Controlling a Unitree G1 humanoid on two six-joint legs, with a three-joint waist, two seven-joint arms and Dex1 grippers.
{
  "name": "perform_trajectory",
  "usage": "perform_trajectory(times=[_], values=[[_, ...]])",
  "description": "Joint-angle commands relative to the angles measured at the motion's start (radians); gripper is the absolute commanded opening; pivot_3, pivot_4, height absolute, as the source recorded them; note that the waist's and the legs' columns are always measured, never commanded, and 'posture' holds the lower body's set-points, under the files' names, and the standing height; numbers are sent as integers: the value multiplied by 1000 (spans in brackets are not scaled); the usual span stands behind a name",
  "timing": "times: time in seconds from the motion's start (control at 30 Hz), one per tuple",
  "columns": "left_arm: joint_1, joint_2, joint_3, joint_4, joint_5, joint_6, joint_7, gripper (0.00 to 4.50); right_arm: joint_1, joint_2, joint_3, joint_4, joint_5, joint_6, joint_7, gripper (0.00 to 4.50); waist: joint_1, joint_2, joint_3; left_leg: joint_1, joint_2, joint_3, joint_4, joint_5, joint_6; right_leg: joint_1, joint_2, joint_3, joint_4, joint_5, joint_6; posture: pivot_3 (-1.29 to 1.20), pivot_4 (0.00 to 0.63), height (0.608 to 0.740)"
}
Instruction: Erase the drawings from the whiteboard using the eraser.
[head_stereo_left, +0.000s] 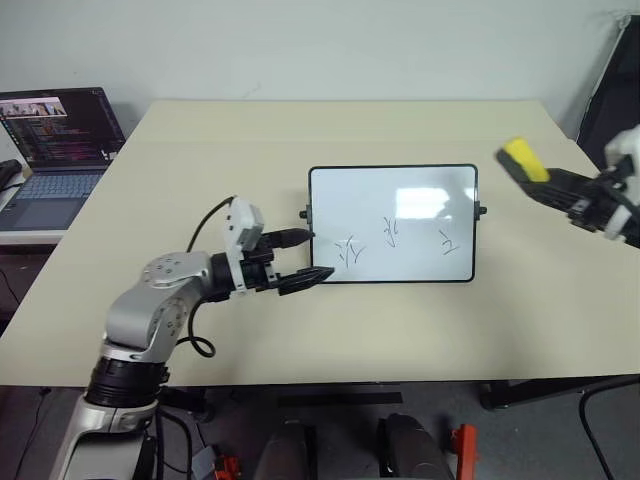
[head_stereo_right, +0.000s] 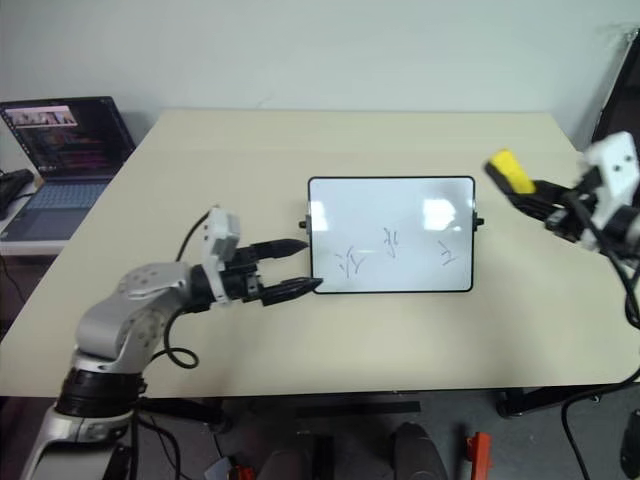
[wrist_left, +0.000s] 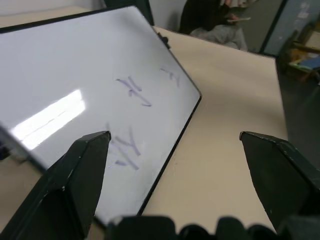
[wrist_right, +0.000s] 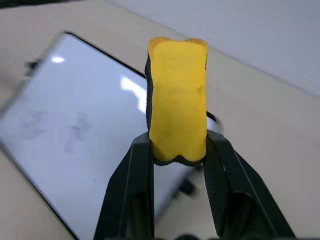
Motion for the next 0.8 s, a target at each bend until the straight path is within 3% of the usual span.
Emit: perform_trajectory(times=[0.03, 0.27, 0.43, 0.8], values=[[44, 39, 53, 24, 33, -62, -20, 4500, -80, 72, 147, -105, -8, 37, -23, 994, 4, 0, 0, 0, 0, 0, 0, 0, 0, 0, 0, 0, 0, 0, 0, 0, 150, 740], [111, 48, 87, -27, 34, -52, 13, 4500, -210, 280, 460, 22, -302, -82, -174, 994, 28, -1, 0, -4, 0, -1, 0, 0, 0, -5, -1, -1, 0, 0, 0, 0, 150, 740], [153, 39, 94, -84, 23, -32, 42, 4500, -199, 273, 571, 138, -499, -204, -212, 993, 38, -2, 0, -7, -2, -1, 0, -1, -1, -6, -3, -2, -1, 0, 0, 0, 150, 740], [136, 40, 89, -130, 6, 4, 55, 4500, -124, 280, 673, 233, -669, -304, -138, 986, 25, -3, -1, -2, -1, -1, 0, -1, -1, -5, -1, -2, 5, 0, -1, 0, 150, 740]])
